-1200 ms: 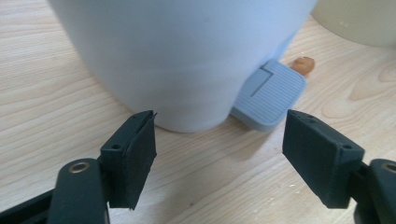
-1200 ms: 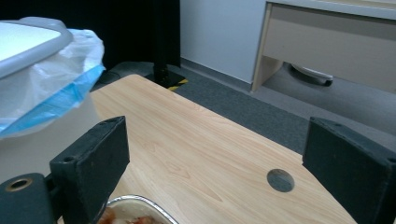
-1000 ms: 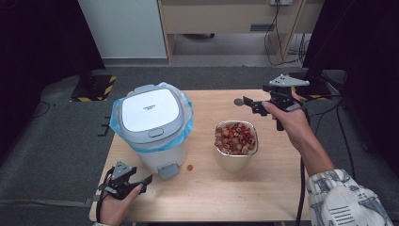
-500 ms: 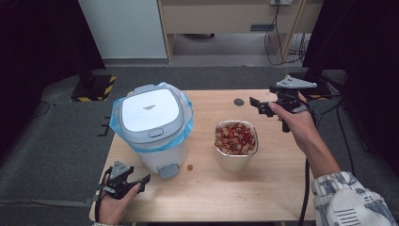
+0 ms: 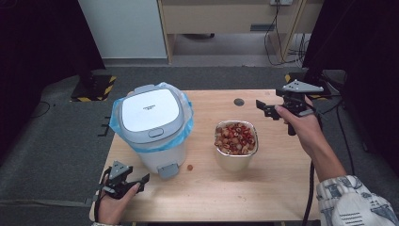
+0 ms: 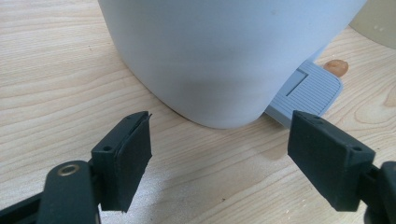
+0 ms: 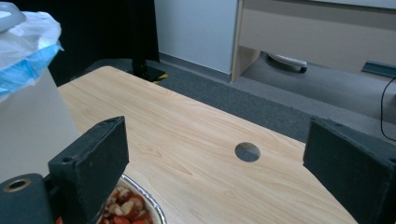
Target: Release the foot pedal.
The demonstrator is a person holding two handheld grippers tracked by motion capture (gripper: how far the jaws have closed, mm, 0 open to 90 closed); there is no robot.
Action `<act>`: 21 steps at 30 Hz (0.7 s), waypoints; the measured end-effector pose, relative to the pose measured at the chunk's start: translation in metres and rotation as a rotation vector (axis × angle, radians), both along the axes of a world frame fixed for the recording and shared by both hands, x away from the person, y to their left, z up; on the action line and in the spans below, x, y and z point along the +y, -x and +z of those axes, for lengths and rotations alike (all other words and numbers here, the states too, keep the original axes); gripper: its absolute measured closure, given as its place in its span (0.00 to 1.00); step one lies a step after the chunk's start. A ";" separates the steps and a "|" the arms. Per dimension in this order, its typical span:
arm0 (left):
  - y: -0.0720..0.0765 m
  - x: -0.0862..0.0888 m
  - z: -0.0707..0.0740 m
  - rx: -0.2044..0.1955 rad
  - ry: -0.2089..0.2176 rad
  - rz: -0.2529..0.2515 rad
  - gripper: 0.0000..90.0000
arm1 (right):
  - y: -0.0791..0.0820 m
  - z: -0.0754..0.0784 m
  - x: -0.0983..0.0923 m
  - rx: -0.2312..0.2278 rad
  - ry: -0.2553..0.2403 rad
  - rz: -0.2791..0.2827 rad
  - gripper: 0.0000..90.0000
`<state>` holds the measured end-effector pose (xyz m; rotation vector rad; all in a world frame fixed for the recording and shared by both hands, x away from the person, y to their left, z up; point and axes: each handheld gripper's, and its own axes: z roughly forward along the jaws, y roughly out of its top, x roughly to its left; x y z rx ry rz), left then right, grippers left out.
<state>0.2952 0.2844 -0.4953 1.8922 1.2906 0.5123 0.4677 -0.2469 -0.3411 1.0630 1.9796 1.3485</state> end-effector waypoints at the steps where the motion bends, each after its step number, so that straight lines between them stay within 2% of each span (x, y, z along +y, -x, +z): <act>1: 0.000 0.000 0.000 0.000 0.000 0.001 0.23 | 0.000 -0.002 -0.002 0.001 0.001 -0.003 0.08; 21: -0.001 0.003 -0.002 -0.001 -0.018 0.014 0.22 | 0.007 -0.025 -0.031 0.029 0.006 -0.061 0.08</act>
